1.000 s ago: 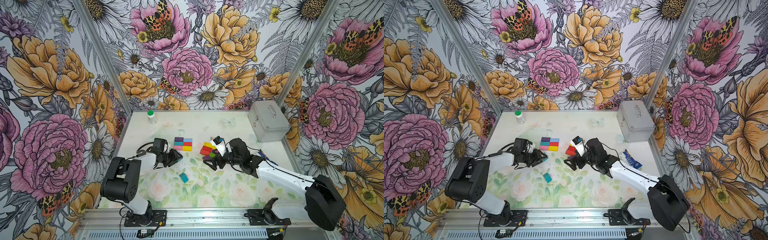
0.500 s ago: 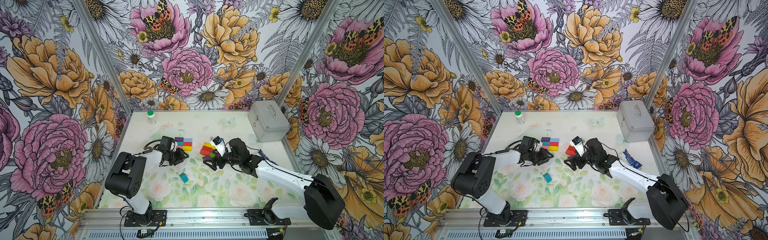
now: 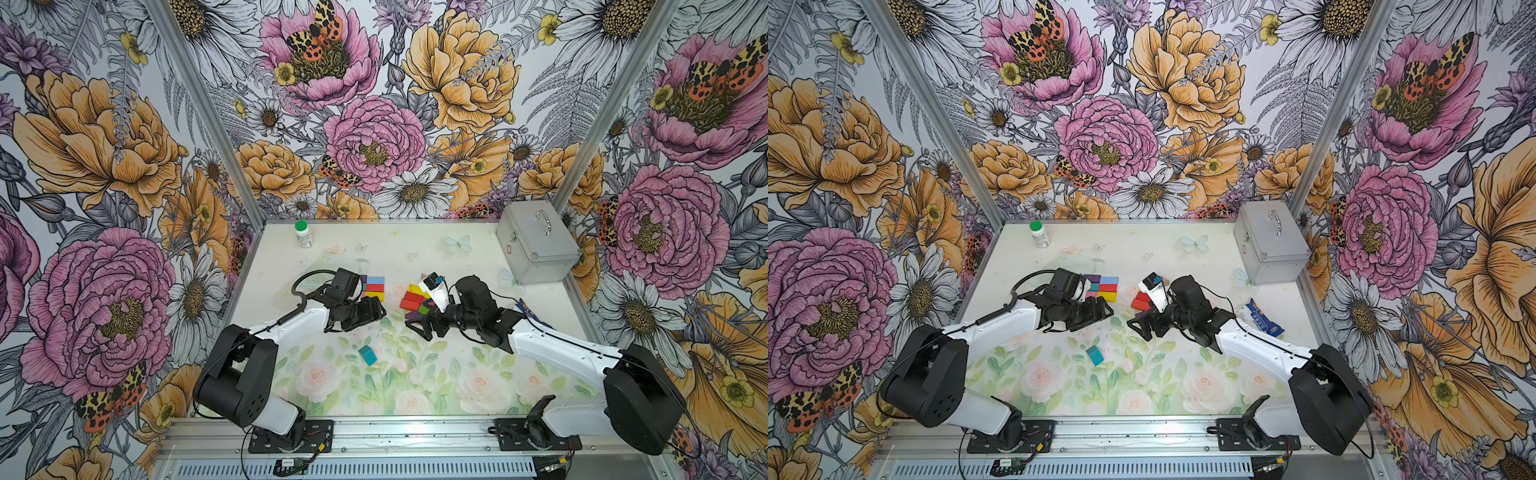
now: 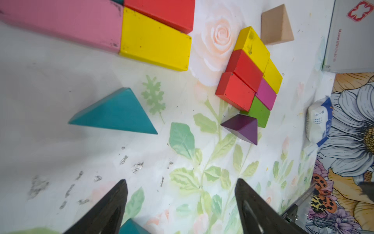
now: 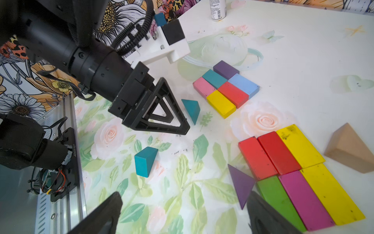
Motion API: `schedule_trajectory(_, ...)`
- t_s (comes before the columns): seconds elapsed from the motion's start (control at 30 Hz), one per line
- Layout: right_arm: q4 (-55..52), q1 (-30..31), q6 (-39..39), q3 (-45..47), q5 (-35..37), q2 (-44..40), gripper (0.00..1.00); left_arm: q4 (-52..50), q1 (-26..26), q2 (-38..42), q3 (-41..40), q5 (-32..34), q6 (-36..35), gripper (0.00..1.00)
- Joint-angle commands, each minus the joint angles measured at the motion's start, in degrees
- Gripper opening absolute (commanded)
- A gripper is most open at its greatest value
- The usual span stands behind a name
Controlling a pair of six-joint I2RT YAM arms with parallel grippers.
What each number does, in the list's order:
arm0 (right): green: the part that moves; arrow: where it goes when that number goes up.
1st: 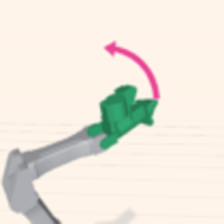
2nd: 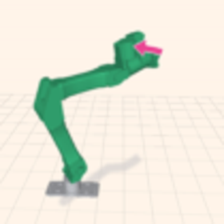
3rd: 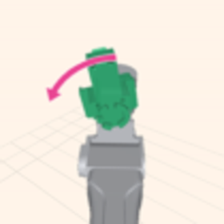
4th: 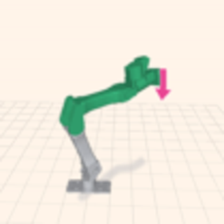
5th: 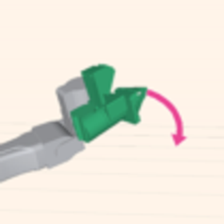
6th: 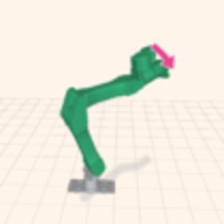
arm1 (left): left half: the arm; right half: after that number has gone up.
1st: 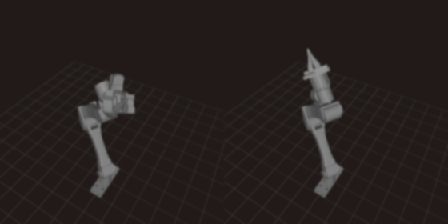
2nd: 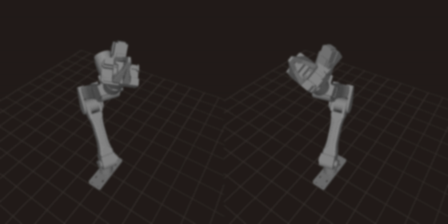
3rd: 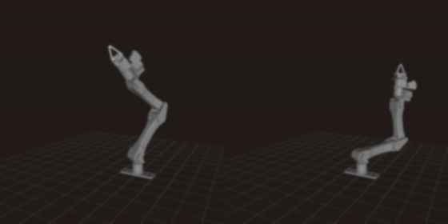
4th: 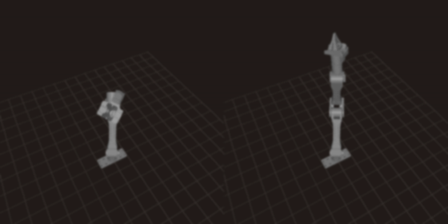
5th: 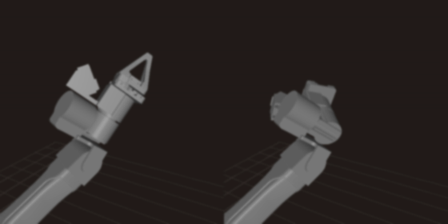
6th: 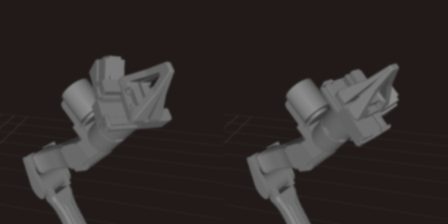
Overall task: Assemble a piece of candy with building blocks
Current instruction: Assemble the building block at the center of the board.
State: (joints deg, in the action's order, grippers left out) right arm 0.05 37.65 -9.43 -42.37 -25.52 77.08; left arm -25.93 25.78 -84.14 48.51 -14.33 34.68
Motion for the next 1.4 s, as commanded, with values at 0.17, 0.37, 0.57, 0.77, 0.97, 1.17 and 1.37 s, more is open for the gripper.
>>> schedule_trajectory(0.17, 8.3, 0.7, -1.2, -2.0, -0.5, 5.3, 0.99, -6.2, 2.1, -3.5, 4.5, 19.3, -1.7, 0.85)
schedule_trajectory(0.37, 13.9, 1.8, -3.4, -1.7, -2.0, 8.0, 0.99, -6.1, 1.7, -8.4, 9.0, 22.4, -3.9, 0.86)
schedule_trajectory(0.57, 13.1, 1.9, -2.8, -2.6, -2.1, 9.3, 0.99, -6.1, 2.0, -13.1, 12.2, 20.4, -6.9, 0.86)
schedule_trajectory(0.77, 11.6, 1.9, -2.2, -4.0, -2.1, 10.4, 0.99, -7.9, 2.3, -14.5, 13.4, 19.7, -9.7, 0.83)
schedule_trajectory(0.97, 11.2, 1.9, -2.3, -4.6, -1.9, 10.6, 0.99, -8.9, 2.8, -16.1, 14.2, 18.1, -11.7, 0.75)
schedule_trajectory(1.17, 10.5, 1.9, -2.1, -4.8, -1.4, 10.6, 0.99, -9.2, 3.0, -17.6, 15.3, 17.5, -12.9, 0.71)
schedule_trajectory(1.37, 10.3, 1.8, -2.0, -4.9, -1.2, 11.0, 0.99, -9.4, 3.0, -18.2, 16.0, 17.9, -13.6, 0.67)
